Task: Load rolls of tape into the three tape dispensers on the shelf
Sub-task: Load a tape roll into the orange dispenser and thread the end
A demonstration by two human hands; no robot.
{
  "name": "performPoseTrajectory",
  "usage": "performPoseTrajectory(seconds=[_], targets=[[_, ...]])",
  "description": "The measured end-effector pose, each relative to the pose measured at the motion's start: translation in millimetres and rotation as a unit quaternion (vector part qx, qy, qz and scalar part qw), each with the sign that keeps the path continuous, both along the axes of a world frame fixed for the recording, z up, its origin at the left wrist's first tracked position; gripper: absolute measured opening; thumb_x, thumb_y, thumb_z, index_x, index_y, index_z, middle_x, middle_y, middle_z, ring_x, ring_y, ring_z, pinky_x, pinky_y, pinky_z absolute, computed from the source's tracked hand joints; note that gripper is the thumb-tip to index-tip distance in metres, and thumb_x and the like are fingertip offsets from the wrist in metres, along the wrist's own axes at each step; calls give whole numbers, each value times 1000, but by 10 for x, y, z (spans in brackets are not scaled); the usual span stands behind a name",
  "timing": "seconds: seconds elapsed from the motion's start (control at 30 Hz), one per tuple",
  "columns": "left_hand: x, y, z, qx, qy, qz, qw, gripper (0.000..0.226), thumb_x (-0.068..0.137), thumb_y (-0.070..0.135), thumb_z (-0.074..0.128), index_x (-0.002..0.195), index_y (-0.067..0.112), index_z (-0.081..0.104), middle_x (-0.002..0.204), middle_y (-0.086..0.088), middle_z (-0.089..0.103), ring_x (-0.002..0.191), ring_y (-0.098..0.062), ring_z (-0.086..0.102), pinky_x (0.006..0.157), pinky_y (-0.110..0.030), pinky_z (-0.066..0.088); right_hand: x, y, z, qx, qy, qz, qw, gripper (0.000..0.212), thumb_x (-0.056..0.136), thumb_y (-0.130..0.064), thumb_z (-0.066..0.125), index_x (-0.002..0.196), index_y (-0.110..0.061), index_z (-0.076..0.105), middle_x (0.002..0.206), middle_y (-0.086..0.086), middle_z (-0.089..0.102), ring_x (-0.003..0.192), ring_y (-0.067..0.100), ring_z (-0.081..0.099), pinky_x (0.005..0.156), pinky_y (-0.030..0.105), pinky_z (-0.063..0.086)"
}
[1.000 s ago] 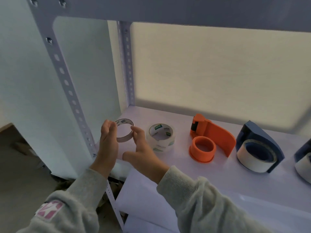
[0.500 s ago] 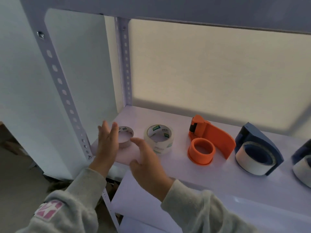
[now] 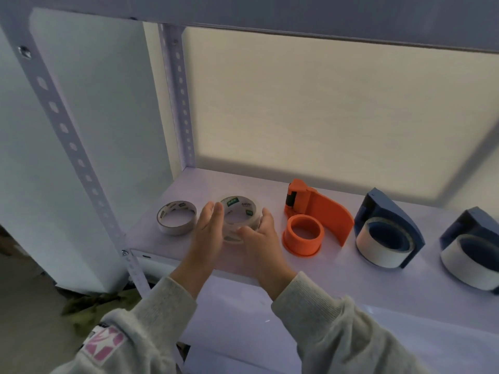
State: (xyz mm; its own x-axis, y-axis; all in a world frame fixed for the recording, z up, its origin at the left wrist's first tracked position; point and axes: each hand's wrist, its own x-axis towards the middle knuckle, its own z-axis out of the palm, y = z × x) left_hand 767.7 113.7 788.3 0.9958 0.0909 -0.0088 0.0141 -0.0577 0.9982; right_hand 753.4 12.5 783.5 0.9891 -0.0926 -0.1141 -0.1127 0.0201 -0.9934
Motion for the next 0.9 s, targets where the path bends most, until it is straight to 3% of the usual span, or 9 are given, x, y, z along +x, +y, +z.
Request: performPoseTrajectory(seconds=[0.07,0.13,0.2,0.33,0.43,0.57,0.67,0.8,0.9], targets=[[-25,-28,0,-5,8,-9,1000,65,96,51,32,147,12,24,141,4,39,124,-8,38,101,-26,31,-2,-53,-3,21,4,16,1000,51,83,4,54,129,-19,47,113,5,64,103,17,65,80,25,56],[-47,-32,-10,-18,11,-10,1000,86,83,71,36,149,18,20,152,0,32,137,-15,34,113,-37,28,-27,-78,9,32,3,29,999,55,82,5,53,131,-20,48,117,6,65,106,19,65,84,28,57],[-94,-64,13,-40,3,-13,999,84,85,68,36,150,22,12,157,1,21,143,-15,23,117,-43,22,-85,-111,45,29,-19,31,999,65,80,4,54,139,-22,44,125,2,62,114,15,61,96,34,52],[-220,-274,106,-62,-38,-35,997,84,83,62,34,151,23,3,159,6,10,141,-6,12,112,-27,15,-270,-262,182,-27,-115,1,993,72,80,3,54,143,-27,39,136,-7,53,130,11,47,112,40,39],[-287,-489,164,-86,-51,-53,994,81,86,61,36,150,23,6,158,7,13,143,-6,12,112,-25,15,-394,-475,251,-55,-165,-28,984,69,82,5,56,137,-34,45,126,-5,59,119,22,54,107,45,44],[-404,-762,246,-113,-57,-104,987,53,96,37,33,145,22,20,128,25,36,114,20,38,83,3,29,-519,-801,269,-48,-171,-46,983,63,86,9,55,131,-35,50,114,-9,65,105,17,61,91,27,52],[-446,-917,227,-116,-62,-126,983,17,99,28,31,106,40,40,98,32,41,76,35,47,64,6,36,-542,-971,245,-46,-152,-52,986,62,87,8,55,136,-29,48,126,-6,62,118,13,58,103,38,48],[-463,-1020,195,-104,-73,-137,982,18,100,30,30,90,44,37,95,31,41,74,34,48,63,5,38,-555,-1083,191,-44,-137,-48,989,61,87,10,52,136,-25,49,127,-2,62,120,16,58,103,42,48],[-415,-1016,124,-101,-73,-147,981,13,97,44,34,105,44,44,108,17,57,99,16,56,80,-7,45,-544,-1102,100,-40,-119,-49,991,61,87,8,53,137,-26,47,129,-2,61,121,17,57,103,42,48]])
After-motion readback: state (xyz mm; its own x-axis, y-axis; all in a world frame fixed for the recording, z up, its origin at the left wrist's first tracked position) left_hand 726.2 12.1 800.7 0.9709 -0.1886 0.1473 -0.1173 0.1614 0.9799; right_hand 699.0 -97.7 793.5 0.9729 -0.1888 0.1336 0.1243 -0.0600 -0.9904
